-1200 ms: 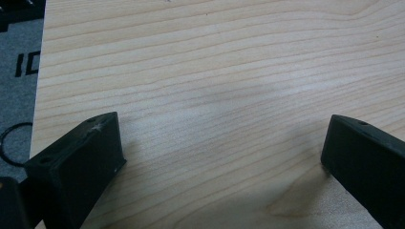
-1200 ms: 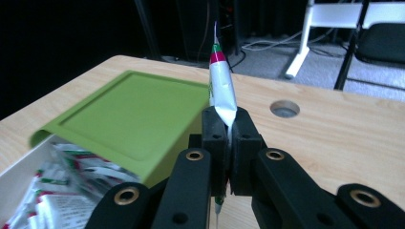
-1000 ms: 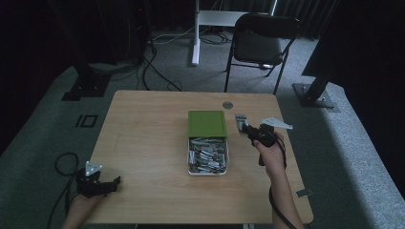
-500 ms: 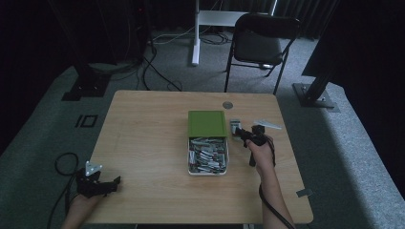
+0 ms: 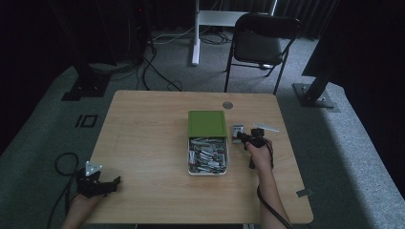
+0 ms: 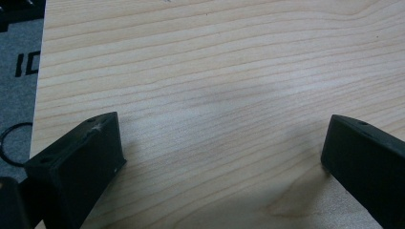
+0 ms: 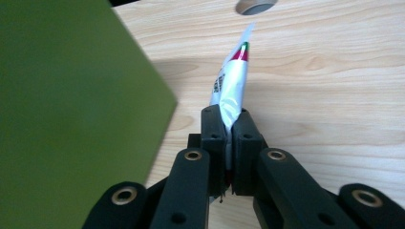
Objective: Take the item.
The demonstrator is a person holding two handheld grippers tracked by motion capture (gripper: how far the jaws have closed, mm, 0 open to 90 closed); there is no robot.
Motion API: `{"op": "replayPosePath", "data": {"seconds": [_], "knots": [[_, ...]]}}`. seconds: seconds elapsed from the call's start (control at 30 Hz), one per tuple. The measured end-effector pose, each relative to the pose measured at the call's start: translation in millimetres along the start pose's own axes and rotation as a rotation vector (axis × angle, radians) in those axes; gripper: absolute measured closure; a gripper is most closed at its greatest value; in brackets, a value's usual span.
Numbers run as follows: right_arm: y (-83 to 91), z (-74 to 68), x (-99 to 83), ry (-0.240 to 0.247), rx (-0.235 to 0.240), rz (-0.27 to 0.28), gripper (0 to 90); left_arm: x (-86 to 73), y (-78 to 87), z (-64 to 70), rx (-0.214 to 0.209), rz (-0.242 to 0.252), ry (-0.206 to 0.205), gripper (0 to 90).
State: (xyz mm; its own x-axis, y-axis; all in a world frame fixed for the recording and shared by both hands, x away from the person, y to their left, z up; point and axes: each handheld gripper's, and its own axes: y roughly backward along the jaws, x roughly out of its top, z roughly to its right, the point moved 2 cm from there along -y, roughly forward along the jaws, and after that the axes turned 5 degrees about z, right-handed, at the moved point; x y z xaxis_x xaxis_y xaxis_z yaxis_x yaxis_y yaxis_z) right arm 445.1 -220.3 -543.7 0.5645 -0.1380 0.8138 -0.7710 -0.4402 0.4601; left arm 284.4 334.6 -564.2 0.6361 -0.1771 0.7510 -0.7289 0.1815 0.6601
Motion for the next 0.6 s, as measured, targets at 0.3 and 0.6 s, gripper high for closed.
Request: {"op": "replayPosePath", "data": {"seconds": [0.3, 0.6], "knots": [[2.2, 19.3, 3.4, 0.003, -0.076, -0.016, 84.5, 0.0, 0.0, 0.0, 0.000, 0.000, 0.000, 1.2], [9.0, 40.2, -2.8, -0.020, -0.155, -0.034, 81.9, 0.0, 0.0, 0.0, 0.000, 0.000, 0.000, 1.2]]}}
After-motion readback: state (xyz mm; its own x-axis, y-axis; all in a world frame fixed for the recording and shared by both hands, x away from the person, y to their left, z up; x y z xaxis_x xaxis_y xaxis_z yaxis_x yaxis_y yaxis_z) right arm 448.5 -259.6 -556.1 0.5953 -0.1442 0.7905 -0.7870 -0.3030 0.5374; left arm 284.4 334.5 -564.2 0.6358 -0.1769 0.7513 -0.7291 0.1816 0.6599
